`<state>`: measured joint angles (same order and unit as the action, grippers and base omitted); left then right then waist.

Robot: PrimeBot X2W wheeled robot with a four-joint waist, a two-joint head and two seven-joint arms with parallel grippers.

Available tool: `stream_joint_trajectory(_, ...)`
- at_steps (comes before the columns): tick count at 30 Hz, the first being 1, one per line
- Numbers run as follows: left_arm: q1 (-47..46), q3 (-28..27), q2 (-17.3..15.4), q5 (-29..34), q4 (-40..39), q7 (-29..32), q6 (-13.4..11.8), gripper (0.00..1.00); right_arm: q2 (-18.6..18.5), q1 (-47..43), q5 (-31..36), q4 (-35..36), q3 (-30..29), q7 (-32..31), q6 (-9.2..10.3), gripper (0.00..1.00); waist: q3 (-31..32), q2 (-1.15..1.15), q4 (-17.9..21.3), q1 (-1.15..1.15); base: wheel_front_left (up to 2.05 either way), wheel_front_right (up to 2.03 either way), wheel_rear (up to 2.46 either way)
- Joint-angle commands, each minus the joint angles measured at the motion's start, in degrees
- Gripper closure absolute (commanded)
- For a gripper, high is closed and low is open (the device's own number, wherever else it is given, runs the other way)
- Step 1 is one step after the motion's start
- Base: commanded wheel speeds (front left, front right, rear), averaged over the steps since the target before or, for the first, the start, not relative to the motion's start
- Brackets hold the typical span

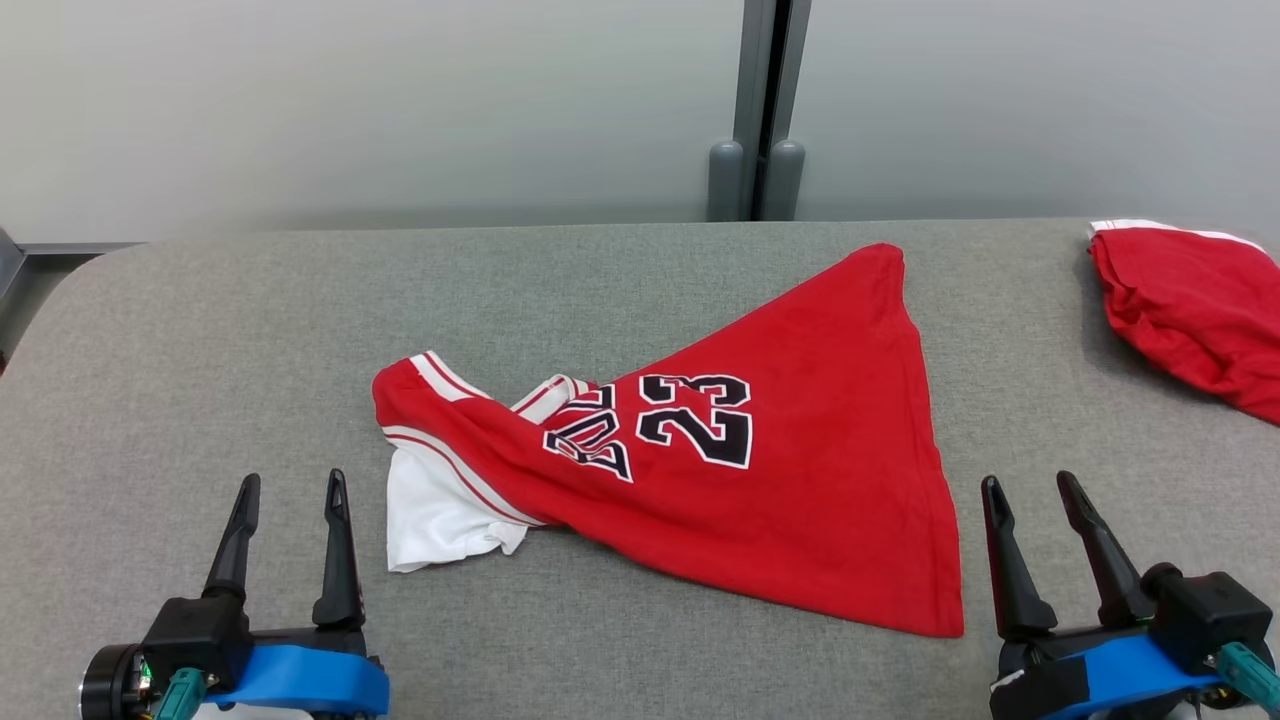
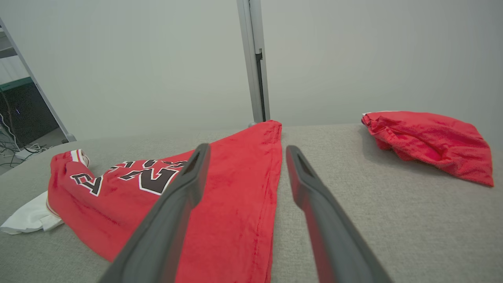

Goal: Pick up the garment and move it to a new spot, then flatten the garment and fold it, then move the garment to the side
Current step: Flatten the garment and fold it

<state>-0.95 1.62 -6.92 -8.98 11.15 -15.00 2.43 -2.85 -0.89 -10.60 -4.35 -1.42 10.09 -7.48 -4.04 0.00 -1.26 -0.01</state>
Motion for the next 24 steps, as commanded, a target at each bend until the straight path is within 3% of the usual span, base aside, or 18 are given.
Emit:
stream_joint_trajectory(1,0.52,-0.29,0.16,0.45,0.11,-0.24,0.12,0.0,-0.08,-0.94,0.01,0.56,0.11,-0.33,-0.03,0.0,0.04,0.0,0.08,0.01,0.0,0.0,0.0)
stream_joint_trajectory(12,-1.3,-1.23,0.76,1.51,1.27,-0.24,0.57,0.0,-0.09,0.61,0.03,-0.1,0.51,-1.86,-0.03,0.0,-1.12,0.0,1.49,0.01,0.0,0.0,0.0)
stream_joint_trajectory(24,-8.78,-0.94,0.3,0.34,15.92,-0.2,2.22,0.0,-0.09,3.73,-0.52,-12.0,2.24,-0.01,-0.03,0.0,-5.03,0.0,3.32,0.01,0.0,0.0,0.0)
